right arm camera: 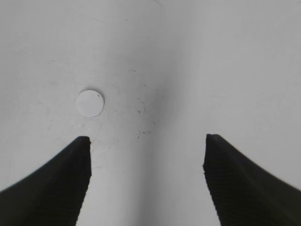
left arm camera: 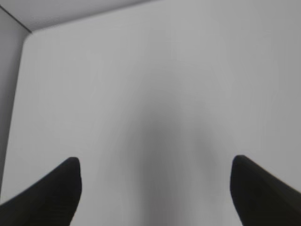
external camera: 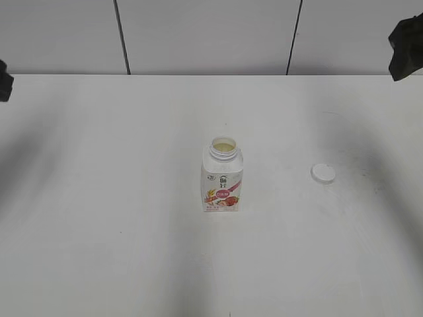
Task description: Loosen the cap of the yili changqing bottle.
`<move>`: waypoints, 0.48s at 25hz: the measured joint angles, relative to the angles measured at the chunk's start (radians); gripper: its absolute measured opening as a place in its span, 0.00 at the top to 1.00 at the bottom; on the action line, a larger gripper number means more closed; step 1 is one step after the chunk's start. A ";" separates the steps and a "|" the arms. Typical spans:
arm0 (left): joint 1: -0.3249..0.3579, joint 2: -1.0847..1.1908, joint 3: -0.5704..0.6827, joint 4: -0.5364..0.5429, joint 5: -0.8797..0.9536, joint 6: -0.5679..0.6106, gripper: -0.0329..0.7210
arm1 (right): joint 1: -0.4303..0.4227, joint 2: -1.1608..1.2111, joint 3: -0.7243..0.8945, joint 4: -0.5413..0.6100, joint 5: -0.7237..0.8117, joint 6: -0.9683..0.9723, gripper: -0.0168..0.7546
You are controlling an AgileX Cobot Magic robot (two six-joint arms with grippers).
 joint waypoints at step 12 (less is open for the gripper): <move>0.000 -0.268 0.025 -0.334 0.426 0.218 0.18 | 0.000 -0.260 0.143 0.072 0.020 0.008 0.22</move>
